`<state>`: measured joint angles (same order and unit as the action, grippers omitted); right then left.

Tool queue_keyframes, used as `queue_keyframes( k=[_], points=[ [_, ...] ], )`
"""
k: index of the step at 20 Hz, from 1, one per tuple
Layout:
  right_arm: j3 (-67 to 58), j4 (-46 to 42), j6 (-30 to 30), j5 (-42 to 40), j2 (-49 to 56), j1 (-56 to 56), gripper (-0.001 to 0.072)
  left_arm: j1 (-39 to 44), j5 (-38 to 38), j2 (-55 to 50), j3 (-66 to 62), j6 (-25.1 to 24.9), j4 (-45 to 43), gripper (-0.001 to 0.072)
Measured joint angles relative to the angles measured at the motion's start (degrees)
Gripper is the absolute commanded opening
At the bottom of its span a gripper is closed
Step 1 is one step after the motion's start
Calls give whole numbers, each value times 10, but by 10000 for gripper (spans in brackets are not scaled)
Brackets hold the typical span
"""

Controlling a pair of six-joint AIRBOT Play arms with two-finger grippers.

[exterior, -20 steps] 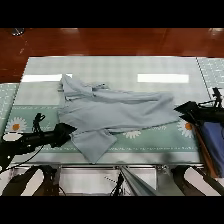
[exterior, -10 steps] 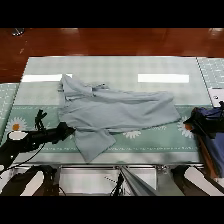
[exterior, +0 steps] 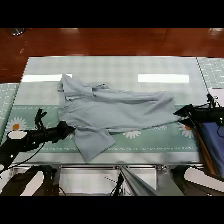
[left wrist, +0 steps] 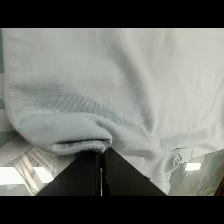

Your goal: Fold the shirts.

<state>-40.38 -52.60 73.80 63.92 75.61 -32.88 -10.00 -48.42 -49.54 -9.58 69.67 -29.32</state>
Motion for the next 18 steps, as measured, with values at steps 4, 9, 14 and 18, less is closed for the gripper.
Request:
queue_keyframes(
  k=[4,9,14,18],
  points=[
    [-21,17,-5,-18,35,50,414,0,0,0,0,0,0,20],
    [-42,-1,-14,-28,50,101,20,0,-3,0,-4,1,11,20],
    [-181,7,-13,51,22,117,19,0,-15,10,-112,-3,21,20],
    [-399,12,28,102,-7,119,19,0,-10,16,-339,-5,23,19]
  ],
)
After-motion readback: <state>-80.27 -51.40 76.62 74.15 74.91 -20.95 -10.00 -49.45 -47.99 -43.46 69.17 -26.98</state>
